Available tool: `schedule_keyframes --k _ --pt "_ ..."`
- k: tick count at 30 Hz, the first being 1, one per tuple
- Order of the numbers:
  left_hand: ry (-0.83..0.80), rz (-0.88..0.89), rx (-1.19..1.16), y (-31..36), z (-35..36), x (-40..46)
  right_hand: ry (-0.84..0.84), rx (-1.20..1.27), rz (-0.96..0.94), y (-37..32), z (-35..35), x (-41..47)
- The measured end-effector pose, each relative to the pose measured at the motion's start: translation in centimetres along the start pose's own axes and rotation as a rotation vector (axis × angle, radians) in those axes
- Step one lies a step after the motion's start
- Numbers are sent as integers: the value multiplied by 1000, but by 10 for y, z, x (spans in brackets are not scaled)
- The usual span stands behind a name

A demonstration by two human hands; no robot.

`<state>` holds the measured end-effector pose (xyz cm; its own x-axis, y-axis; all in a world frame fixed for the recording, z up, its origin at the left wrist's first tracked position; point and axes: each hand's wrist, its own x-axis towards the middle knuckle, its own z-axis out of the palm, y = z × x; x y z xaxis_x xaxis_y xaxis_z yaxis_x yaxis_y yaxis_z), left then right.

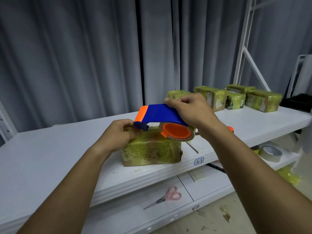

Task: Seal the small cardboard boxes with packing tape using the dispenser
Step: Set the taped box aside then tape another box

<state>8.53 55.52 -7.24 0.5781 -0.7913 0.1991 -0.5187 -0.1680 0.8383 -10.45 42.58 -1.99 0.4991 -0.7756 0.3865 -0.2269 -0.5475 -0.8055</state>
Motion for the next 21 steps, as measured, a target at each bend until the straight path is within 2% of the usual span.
schedule_keyframes --k 4,12,21 --pt "39 -46 -14 2 -1 2 1 43 13 2 0 1" --pt "-17 -17 -46 10 4 4 -34 153 5 7 -2 5" --pt "75 -21 -122 15 -3 1 -52 203 -18 10 4 5"
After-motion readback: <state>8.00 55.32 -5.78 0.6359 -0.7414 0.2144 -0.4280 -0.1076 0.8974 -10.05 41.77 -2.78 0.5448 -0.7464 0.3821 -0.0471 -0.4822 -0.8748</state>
